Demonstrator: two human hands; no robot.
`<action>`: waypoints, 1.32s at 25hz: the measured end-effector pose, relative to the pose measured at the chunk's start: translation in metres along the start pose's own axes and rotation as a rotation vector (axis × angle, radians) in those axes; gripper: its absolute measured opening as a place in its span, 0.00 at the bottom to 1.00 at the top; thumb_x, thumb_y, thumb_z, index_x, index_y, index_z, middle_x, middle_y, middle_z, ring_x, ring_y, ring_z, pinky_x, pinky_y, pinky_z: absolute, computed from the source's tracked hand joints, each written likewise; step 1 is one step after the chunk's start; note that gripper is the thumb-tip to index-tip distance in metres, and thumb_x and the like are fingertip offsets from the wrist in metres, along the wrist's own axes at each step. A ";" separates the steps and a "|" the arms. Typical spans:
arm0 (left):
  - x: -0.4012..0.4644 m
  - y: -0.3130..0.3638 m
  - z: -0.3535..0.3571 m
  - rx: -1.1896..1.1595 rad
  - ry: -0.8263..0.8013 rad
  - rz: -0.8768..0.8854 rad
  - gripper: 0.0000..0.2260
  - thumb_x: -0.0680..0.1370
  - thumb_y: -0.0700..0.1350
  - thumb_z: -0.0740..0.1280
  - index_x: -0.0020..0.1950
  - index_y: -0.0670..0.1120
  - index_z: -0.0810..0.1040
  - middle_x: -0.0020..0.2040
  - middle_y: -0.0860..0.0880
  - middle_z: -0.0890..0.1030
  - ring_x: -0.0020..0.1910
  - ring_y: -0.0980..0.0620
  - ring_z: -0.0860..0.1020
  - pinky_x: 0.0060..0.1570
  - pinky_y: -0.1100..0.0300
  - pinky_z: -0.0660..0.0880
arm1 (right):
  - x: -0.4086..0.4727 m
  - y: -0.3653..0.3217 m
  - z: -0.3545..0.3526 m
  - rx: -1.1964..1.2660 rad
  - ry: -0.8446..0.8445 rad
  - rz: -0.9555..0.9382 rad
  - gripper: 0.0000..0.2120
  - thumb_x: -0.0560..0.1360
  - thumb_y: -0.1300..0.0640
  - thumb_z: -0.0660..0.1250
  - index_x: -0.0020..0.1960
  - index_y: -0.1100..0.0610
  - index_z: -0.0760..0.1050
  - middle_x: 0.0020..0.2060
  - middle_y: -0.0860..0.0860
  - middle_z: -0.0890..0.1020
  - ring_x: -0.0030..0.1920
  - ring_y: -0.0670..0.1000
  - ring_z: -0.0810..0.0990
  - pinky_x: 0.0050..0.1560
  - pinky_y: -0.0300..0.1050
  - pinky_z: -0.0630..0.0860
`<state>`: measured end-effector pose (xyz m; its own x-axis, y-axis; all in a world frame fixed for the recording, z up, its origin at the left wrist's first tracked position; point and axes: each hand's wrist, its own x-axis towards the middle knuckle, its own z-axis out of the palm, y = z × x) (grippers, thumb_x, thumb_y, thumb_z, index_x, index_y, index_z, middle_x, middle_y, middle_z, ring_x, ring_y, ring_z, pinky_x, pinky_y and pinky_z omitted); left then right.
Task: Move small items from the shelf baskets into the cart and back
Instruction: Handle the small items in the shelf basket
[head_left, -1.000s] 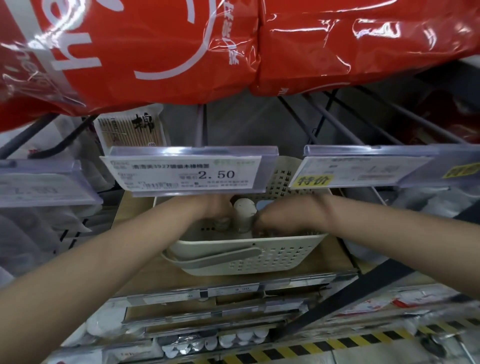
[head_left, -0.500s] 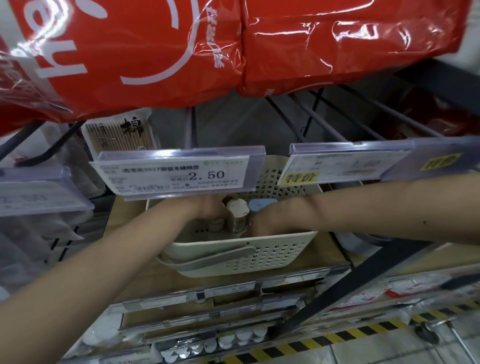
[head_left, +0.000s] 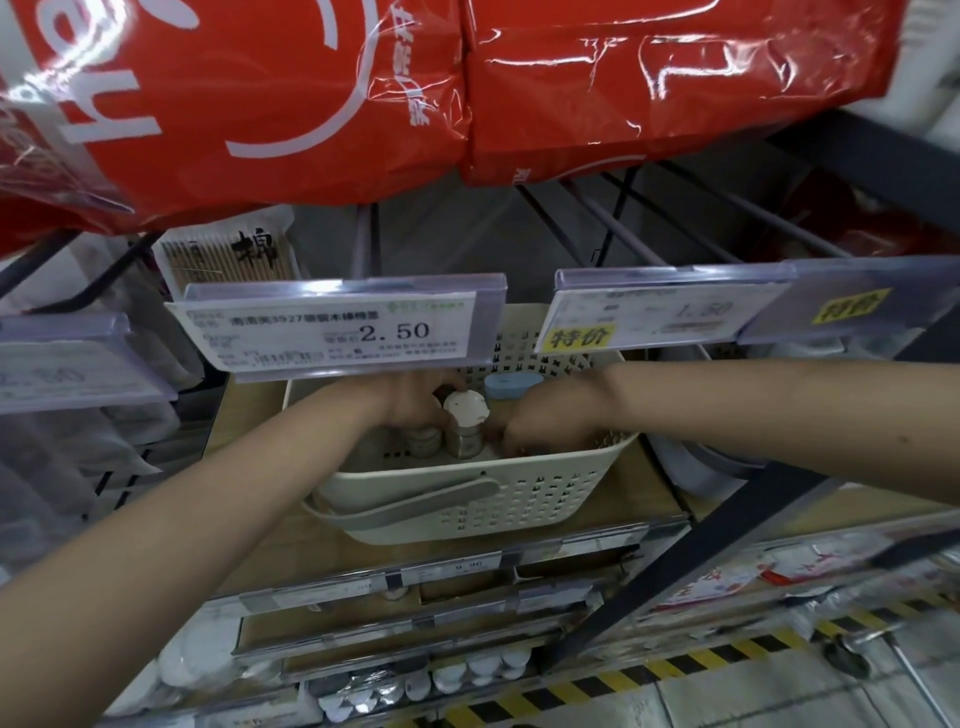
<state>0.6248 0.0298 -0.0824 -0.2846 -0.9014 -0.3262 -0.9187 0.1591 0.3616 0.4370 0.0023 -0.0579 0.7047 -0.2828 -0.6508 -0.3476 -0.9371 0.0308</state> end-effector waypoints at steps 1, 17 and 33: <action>-0.001 0.001 -0.001 0.006 0.004 0.002 0.24 0.74 0.50 0.70 0.70 0.51 0.70 0.66 0.50 0.74 0.63 0.49 0.72 0.64 0.50 0.69 | -0.004 0.001 -0.001 0.043 0.019 -0.021 0.16 0.77 0.56 0.65 0.64 0.55 0.73 0.53 0.47 0.74 0.55 0.52 0.76 0.40 0.33 0.69; -0.008 0.009 -0.003 -0.026 -0.006 -0.031 0.23 0.76 0.49 0.69 0.70 0.50 0.69 0.68 0.50 0.73 0.65 0.50 0.72 0.65 0.55 0.68 | 0.005 0.014 0.002 0.117 0.369 0.164 0.10 0.68 0.61 0.70 0.44 0.58 0.69 0.46 0.55 0.77 0.44 0.54 0.75 0.41 0.49 0.72; -0.008 0.005 -0.005 -0.036 0.021 -0.060 0.21 0.76 0.50 0.68 0.69 0.50 0.71 0.66 0.51 0.74 0.63 0.51 0.73 0.60 0.60 0.68 | 0.007 0.016 0.008 -0.134 0.273 0.321 0.27 0.70 0.44 0.71 0.63 0.56 0.70 0.57 0.54 0.72 0.55 0.53 0.73 0.47 0.44 0.70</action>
<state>0.6236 0.0358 -0.0741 -0.2230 -0.9171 -0.3304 -0.9232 0.0900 0.3735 0.4319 -0.0129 -0.0683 0.7179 -0.5907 -0.3683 -0.5049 -0.8061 0.3086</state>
